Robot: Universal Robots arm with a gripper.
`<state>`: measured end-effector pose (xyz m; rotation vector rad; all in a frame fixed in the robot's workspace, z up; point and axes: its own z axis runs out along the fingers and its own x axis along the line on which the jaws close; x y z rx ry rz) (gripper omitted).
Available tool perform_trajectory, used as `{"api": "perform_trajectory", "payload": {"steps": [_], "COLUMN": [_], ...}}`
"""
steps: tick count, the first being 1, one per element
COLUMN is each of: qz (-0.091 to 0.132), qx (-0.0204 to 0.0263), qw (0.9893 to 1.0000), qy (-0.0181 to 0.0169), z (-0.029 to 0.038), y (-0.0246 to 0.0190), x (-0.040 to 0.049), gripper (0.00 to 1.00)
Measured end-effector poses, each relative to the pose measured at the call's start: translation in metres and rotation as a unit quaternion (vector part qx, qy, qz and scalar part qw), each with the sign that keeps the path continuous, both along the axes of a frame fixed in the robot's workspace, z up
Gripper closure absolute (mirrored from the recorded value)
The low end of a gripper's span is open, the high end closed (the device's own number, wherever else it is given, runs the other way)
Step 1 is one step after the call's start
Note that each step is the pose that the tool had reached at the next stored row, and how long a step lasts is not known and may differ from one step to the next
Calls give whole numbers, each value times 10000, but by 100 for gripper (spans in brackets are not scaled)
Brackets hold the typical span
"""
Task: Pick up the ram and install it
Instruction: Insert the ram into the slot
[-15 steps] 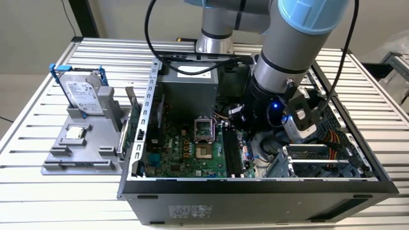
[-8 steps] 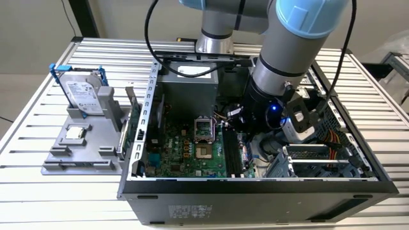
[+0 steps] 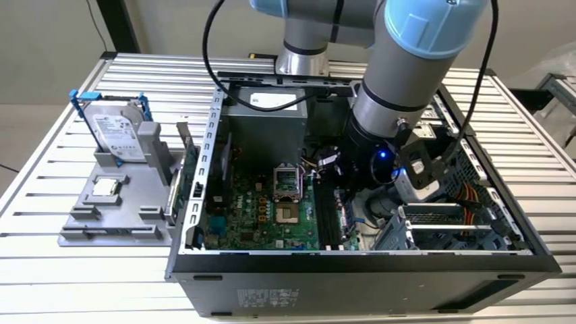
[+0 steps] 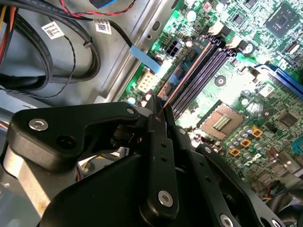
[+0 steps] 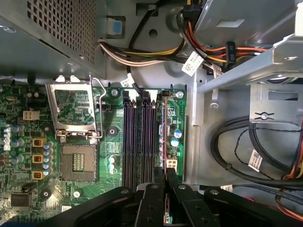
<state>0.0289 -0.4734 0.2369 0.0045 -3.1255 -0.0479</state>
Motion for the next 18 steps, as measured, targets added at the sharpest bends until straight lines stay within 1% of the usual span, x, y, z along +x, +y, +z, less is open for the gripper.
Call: {"api": "perform_trajectory", "payload": {"steps": [12,18], "qz": [16,33], "qx": [-15,-17], "qw": [10000,10000], "qy": [3,3], "z": [-71,-91], "y": [-5,-19], "x": [-14,-28], "gripper": [100,100]}}
